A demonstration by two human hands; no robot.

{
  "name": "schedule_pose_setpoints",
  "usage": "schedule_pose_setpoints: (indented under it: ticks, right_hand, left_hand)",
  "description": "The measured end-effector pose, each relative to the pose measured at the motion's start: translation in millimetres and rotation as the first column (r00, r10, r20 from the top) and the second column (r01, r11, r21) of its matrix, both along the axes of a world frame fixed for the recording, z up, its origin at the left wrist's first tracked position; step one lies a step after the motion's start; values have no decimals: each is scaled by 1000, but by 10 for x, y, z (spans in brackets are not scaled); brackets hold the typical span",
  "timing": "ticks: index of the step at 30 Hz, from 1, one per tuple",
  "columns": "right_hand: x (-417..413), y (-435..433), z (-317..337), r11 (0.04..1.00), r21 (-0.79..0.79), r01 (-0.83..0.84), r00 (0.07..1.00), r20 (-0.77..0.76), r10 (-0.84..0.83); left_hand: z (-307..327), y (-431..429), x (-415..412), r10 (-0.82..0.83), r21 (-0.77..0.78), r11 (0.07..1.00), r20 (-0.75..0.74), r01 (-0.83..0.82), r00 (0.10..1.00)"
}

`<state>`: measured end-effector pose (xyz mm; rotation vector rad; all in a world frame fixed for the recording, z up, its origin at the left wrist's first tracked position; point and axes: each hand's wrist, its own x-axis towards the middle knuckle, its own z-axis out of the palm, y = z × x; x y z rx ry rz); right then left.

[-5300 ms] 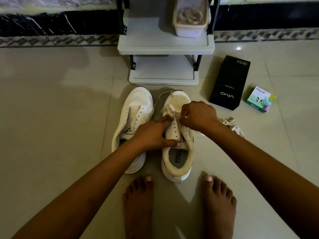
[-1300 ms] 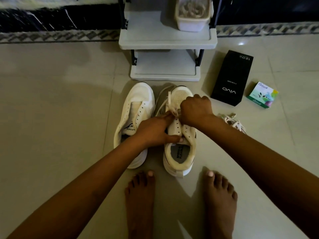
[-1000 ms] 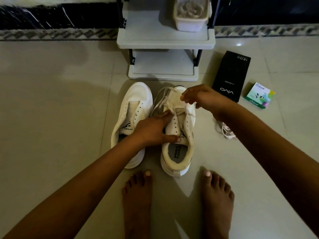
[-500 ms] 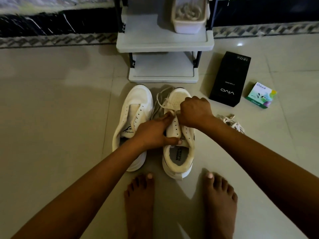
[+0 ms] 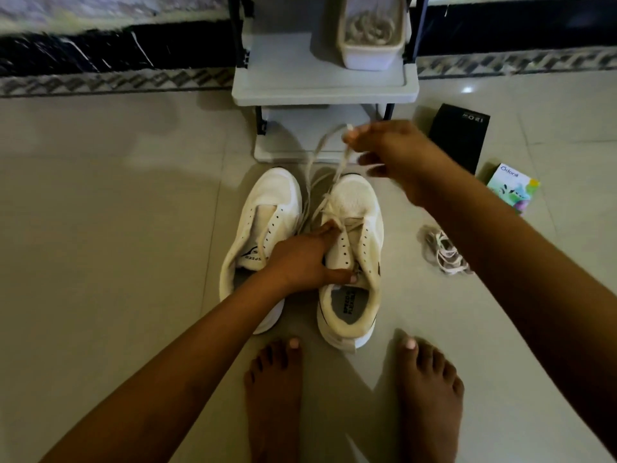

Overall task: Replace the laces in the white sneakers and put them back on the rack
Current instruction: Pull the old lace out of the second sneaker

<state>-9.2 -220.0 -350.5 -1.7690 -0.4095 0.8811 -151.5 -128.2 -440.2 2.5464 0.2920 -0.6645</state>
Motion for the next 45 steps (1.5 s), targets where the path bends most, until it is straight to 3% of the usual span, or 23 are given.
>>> schedule_pose_setpoints:
  ticks: [1, 3, 5, 8, 11, 13, 15, 18, 20, 22, 27, 33, 34, 38, 43, 45]
  right_hand:
    - [27, -16, -94, 993, -102, 61, 995, 82, -53]
    - [-3, -159, -289, 961, -275, 32, 991, 137, 6]
    - [-117, -360, -463, 925, -364, -109, 979, 120, 162]
    - [-308, -552, -639, 836, -434, -336, 927, 7, 376]
    - [-408, -574, -692, 807, -450, -383, 893, 44, 448]
    - [-443, -563, -677, 796, -466, -386, 864, 119, 488]
    - [-486, -589, -690, 772, -513, -376, 827, 191, 529]
    - [-576, -665, -811, 715, -607, -347, 750, 278, 600]
    - [-666, -707, -925, 674, -663, -326, 703, 308, 642]
    - [-749, -730, -1020, 684, -672, -282, 690, 353, 632]
    - [-858, -727, -1138, 745, -627, -230, 721, 404, 563]
    - [-871, -732, -1223, 763, -608, -219, 701, 446, 557]
    - [-864, -731, -1234, 769, -604, -209, 706, 450, 546]
    - [-883, -710, -1283, 775, -603, -190, 711, 460, 532]
    - [-895, -718, -1291, 779, -601, -178, 713, 467, 523]
    - [-898, -715, -1292, 782, -598, -174, 717, 467, 517]
  left_hand:
    - [15, -2, -4, 4, 0, 1000, 5, -4, 1000]
    - [43, -3, 1, 12, 8, 1000, 47, -12, 999]
    - [63, -21, 17, 39, -18, 999, 94, -37, 995]
    - [100, 16, 25, 178, -203, 967, 97, -156, 979]
    - [124, 103, -15, 441, -456, 794, -22, -402, 897]
    - [130, 107, -43, 529, -511, 717, -44, -475, 847]
    - [148, 46, -44, 495, -447, 790, 60, -421, 867]
    - [169, -45, 53, 230, -99, 972, 252, -211, 940]
    - [183, -65, 167, 112, 80, 988, 234, -134, 966]
    - [185, -72, 267, 88, 146, 982, 201, -119, 976]
    - [155, -55, 459, 65, 63, 995, 116, -73, 991]
    - [204, -110, 561, 235, -159, 962, 53, -224, 971]
    - [206, -103, 538, 235, -144, 964, 74, -223, 969]
    - [200, -22, 449, 81, 216, 968, 219, -129, 972]
    - [153, -54, 496, -51, 315, 948, 268, -38, 962]
    - [173, -53, 510, -22, 199, 979, 252, -30, 967]
